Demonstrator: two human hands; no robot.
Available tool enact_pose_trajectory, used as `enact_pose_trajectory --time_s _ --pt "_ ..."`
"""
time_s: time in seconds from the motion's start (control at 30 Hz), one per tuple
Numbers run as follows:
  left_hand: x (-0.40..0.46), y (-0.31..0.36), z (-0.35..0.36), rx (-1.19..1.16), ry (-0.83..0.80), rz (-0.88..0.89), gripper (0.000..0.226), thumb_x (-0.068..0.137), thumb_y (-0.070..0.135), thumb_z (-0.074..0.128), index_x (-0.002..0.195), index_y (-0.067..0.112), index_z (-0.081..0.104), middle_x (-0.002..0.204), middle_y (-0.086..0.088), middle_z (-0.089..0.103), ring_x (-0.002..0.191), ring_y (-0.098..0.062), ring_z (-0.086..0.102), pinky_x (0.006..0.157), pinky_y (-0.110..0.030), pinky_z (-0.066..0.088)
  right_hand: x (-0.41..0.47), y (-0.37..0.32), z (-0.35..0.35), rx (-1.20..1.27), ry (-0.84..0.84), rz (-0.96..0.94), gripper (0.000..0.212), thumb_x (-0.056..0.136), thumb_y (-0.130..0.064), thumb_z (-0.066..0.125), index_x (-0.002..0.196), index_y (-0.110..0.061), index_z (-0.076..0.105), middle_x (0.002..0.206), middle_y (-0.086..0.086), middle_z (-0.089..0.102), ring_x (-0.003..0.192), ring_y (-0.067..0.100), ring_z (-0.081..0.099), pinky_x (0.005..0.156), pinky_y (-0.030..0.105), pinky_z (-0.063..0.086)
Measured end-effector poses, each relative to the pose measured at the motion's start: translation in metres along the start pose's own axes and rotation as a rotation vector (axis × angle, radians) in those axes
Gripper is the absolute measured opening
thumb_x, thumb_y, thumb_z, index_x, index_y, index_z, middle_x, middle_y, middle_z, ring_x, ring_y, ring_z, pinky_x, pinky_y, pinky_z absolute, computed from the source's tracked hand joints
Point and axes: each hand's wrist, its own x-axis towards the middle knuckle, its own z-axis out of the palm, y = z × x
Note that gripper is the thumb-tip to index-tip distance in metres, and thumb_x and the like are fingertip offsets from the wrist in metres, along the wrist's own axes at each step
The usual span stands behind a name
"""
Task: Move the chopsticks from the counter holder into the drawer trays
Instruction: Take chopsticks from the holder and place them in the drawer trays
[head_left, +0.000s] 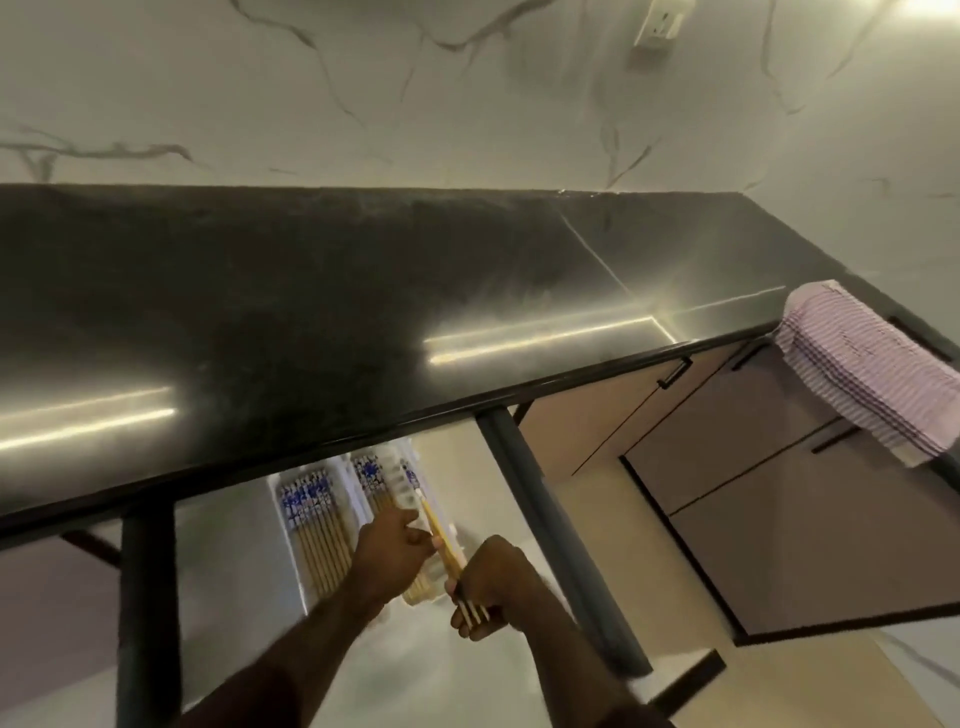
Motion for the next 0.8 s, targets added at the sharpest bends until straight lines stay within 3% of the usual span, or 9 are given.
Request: enact_pose_trajectory --time_s 0.1,0.2,0.27,0.4,0.53,0.67,0.8 --pt "0.019 -0.012 0.0 0.217 0.013 0.097 0.023 0.086 0.026 0.064 0.107 0.016 0.067 0.1 0.004 0.072 0.088 -0.009 0.069 0.078 -0.03 0.058 0.059 0.0 0.021 -0.008 0.0 -0.015 0.059 0.058 -0.035 0.078 0.107 -0.007 0.06 0.101 0.014 0.073 0.09 0.031 0.072 0.079 0.046 0.06" --pt "0.031 -0.016 -0.002 0.34 0.021 0.163 0.014 0.092 0.02 0.056 0.1 0.02 0.067 0.096 0.007 0.07 0.088 -0.008 0.068 0.078 -0.027 0.057 0.073 -0.015 0.03 0.019 -0.011 -0.022 0.054 0.063 -0.04 0.071 0.106 -0.008 0.063 0.099 0.013 0.073 0.088 0.032 0.073 0.077 0.047 0.061" --pt "0.036 -0.019 -0.003 0.468 0.018 0.213 0.015 0.093 0.021 0.051 0.101 0.02 0.065 0.099 0.004 0.07 0.09 -0.01 0.067 0.082 -0.031 0.057 0.089 -0.014 0.037 0.053 -0.086 0.019 0.046 0.068 -0.031 0.069 0.106 -0.006 0.065 0.098 0.016 0.073 0.085 0.034 0.073 0.069 0.048 0.062" --pt "0.043 -0.025 0.003 0.646 -0.029 0.244 0.023 0.096 0.024 0.048 0.116 0.017 0.056 0.117 -0.003 0.063 0.107 -0.019 0.059 0.094 -0.034 0.051 0.1 -0.019 0.042 0.077 -0.098 0.034 0.046 0.067 -0.034 0.062 0.102 -0.004 0.064 0.094 0.018 0.073 0.079 0.035 0.073 0.063 0.048 0.062" --pt "0.048 -0.028 0.012 0.806 -0.085 0.208 0.05 0.093 0.031 0.053 0.139 0.016 0.039 0.142 -0.007 0.046 0.132 -0.025 0.042 0.108 -0.04 0.04 0.089 -0.027 0.042 0.079 -0.114 0.044 0.034 0.08 -0.025 0.06 0.106 -0.003 0.06 0.1 0.021 0.07 0.08 0.035 0.073 0.06 0.049 0.061" --pt "0.049 -0.023 0.013 0.943 -0.103 0.21 0.062 0.096 0.025 0.049 0.15 0.013 0.019 0.157 -0.007 0.023 0.148 -0.027 0.003 0.118 -0.043 0.013 0.071 -0.039 0.038 -0.07 -0.035 -0.072 0.041 0.083 -0.028 0.058 0.119 -0.008 0.055 0.118 0.015 0.063 0.106 0.036 0.065 0.086 0.049 0.057" --pt "0.053 -0.029 0.012 0.972 -0.104 0.237 0.06 0.097 0.022 0.045 0.15 0.014 0.019 0.158 -0.007 0.021 0.148 -0.027 -0.002 0.119 -0.043 0.006 0.064 -0.045 0.034 -0.204 0.021 -0.099 0.039 0.093 -0.027 0.053 0.125 -0.005 0.051 0.127 0.013 0.06 0.117 0.032 0.059 0.098 0.039 0.051"
